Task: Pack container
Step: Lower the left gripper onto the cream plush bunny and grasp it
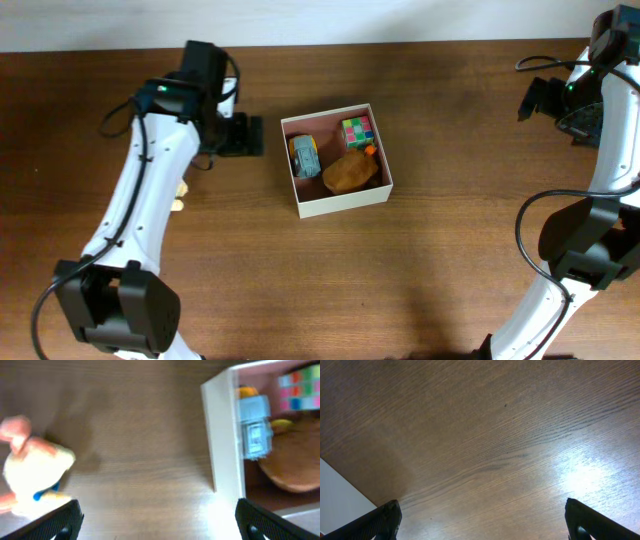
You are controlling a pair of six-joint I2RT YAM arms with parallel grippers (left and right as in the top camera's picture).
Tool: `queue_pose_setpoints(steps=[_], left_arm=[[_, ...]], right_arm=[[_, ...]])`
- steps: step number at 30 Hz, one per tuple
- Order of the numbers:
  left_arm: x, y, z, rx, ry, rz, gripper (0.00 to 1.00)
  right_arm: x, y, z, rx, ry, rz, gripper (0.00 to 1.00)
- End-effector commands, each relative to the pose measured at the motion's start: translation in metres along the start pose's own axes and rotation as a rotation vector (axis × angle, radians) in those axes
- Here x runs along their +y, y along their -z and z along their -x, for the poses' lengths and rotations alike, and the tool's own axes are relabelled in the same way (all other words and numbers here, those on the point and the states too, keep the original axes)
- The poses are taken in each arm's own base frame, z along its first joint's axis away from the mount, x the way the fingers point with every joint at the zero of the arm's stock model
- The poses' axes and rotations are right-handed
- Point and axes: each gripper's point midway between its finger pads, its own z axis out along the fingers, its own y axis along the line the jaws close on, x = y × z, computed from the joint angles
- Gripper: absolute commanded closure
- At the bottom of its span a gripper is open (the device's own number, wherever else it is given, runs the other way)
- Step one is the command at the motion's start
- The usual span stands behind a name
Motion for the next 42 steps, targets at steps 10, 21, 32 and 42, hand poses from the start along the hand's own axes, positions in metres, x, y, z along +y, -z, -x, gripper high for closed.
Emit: queue_pose_setpoints(steps=[10,21,32,42], left_arm=[[0.103,-0.008,-0.056,0.099,0.426,0.454,0.01],[0.140,-0.071,-0.049,0.013,0.264,0.484,0.01],[0.166,-0.097,-0.040,0.022,0.261,0.297,0.01],[0.155,-0.131,-0.053,0.113,0.219,0.217,0.09]], right_arm=[[-0.001,-0.004,0.001,0.004,-0.006,-0.016,0.01],[-0.001,-0.004,0.001,0.004,-0.005,-0.016,0.01],[-0.001,-0.004,0.001,0.004,-0.006,-0.016,0.01],[-0.001,-0.004,0.001,0.004,-0.005,-0.016,0.01]])
